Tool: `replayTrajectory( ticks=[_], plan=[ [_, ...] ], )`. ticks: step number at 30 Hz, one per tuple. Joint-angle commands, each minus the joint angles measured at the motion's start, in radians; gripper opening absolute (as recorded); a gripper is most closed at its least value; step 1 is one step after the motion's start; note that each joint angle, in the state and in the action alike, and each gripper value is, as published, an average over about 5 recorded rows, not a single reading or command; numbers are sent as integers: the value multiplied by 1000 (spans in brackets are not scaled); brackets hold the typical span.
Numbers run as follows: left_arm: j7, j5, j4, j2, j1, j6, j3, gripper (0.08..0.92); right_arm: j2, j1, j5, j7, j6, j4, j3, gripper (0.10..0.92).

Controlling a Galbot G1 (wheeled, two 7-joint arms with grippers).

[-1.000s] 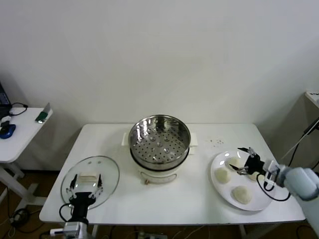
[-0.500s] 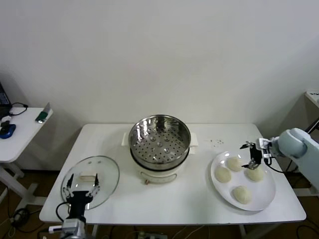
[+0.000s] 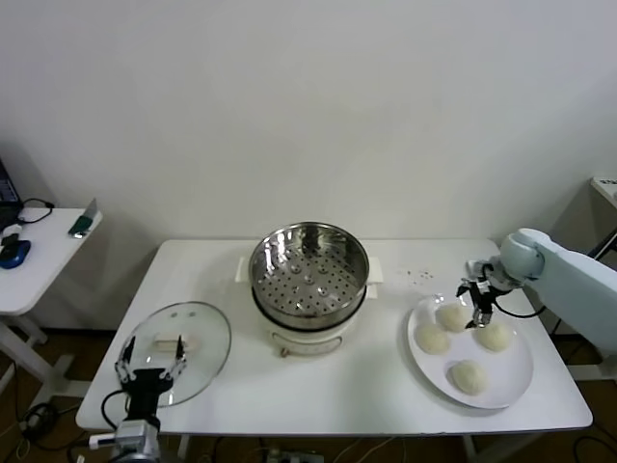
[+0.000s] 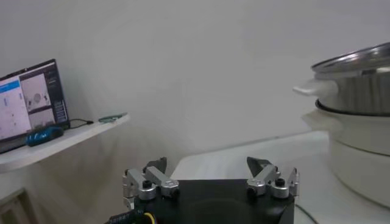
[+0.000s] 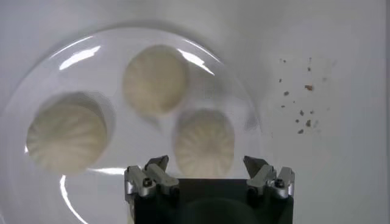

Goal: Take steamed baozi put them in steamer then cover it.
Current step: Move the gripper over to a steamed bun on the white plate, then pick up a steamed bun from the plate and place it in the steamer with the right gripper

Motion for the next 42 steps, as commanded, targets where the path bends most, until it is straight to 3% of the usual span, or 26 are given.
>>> replayTrajectory(
  ticks=[1, 10, 20, 30, 36, 42],
  plan=[
    [-2, 1, 5, 2, -2, 2, -4, 823, 62, 44, 5, -17, -1, -84, -93, 823],
    [-3, 1, 10, 6, -1, 1, -9, 823, 101, 13, -21, -14, 10, -127, -69, 821],
    [-4, 3, 12, 3, 2, -3, -10, 823, 113, 12, -39, -15, 20, -135, -67, 710],
    [-5, 1, 7, 4, 13, -5, -15, 823, 96, 87, -13, -18, 41, -102, -97, 696],
    [-7, 0, 2, 5, 23, -7, -15, 823, 116, 345, 64, -38, 179, -38, -299, 697],
    [-13, 2, -1, 4, 32, -11, -12, 823, 234, 604, 110, -70, 338, -47, -448, 706]
  ],
)
